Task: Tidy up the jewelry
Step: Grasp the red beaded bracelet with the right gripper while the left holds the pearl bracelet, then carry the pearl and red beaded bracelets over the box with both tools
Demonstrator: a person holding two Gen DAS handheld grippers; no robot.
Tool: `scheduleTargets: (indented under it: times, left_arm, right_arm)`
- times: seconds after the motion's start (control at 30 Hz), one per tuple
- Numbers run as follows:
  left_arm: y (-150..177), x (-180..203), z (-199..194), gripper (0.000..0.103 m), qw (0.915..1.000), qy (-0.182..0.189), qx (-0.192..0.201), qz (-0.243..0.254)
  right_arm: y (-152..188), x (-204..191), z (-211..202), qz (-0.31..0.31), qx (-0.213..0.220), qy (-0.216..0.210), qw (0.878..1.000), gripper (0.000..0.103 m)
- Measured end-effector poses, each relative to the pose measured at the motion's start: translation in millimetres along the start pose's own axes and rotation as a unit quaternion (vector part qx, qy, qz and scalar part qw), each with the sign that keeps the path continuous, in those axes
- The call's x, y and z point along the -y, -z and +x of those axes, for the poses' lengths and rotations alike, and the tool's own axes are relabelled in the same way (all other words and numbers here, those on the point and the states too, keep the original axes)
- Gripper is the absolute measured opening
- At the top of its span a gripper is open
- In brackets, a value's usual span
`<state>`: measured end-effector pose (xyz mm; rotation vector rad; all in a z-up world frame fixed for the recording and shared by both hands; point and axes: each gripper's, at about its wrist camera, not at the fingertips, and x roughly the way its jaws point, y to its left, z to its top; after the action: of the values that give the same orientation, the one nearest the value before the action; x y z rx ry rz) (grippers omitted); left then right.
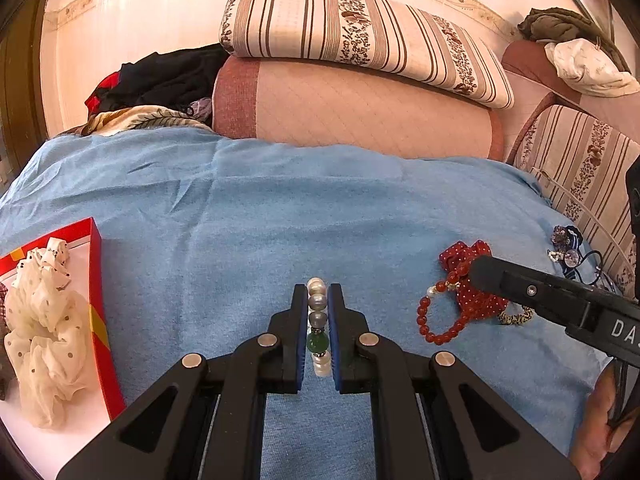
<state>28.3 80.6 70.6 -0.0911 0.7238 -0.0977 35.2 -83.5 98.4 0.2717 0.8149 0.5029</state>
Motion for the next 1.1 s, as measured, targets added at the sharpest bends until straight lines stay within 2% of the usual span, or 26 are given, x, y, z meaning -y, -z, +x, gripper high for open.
scheduleTargets:
  times: [0.43,0.63,1.1]
  left_arm:
    - [-3.6,-3.4,-17.0,0.009,0.9999,-0.006,0.012,0.002]
    - [-5.2,-16.3,-33.4,0.009,0.9998,-0.008,0.018,-0.006]
    - [-6.0,-66.3,-85.7,0.009,0.9978,-0.033,0.046,-0.034]
  right_arm:
    - [-1.3,-5.6,-2.9,-0.005,0.001,-0.004,1.0,0.008]
    - [-0.9,-14.2,-5.2,-0.01,0.003,-0.011,1.0,0.008]
    - [4.3,-80.7,-10.5,-0.047,0.012,-0.048,0.998,0.008]
